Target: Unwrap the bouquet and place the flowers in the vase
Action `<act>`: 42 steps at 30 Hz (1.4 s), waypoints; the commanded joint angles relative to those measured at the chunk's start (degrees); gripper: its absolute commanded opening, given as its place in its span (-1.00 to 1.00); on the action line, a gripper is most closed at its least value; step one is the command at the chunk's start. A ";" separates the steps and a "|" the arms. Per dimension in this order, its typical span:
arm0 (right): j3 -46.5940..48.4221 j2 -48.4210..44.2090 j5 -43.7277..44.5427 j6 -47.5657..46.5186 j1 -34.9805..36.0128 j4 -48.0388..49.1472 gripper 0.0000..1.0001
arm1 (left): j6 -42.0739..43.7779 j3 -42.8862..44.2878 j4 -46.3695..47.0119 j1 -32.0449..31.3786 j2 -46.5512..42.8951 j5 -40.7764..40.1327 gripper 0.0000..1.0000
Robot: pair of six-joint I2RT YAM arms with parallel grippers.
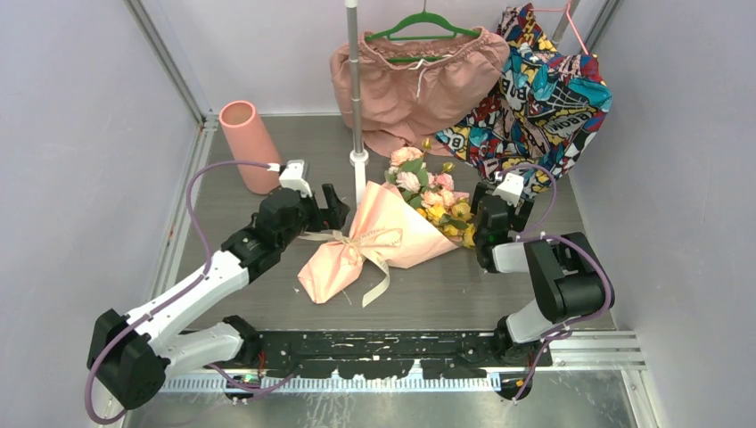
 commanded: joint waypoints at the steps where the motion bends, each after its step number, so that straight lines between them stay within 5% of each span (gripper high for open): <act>1: 1.90 0.08 0.91 -0.24 -0.11 0.71 0.99 | 0.71 0.69 0.80 0.06 -3.53 -1.82 0.99; 11: 9.84 -5.14 10.23 -3.93 5.14 -11.24 0.99 | 1.90 -0.20 -4.84 0.06 -5.05 -6.09 0.99; 16: 26.80 -15.47 1.60 11.30 10.39 -50.80 1.00 | 3.67 0.12 -10.33 0.06 -5.67 -7.15 0.99; 19: 29.63 -18.27 0.96 15.33 16.09 -61.77 1.00 | 2.37 -0.60 -11.24 0.04 -3.80 -7.20 0.99; 31: 21.61 -32.22 0.06 33.61 34.46 -79.67 0.99 | -1.31 1.89 -7.83 0.06 12.35 -3.38 0.99; 42: 19.16 -23.53 -1.65 41.50 42.52 -81.00 1.00 | -3.92 2.52 -6.46 0.08 19.28 0.27 0.99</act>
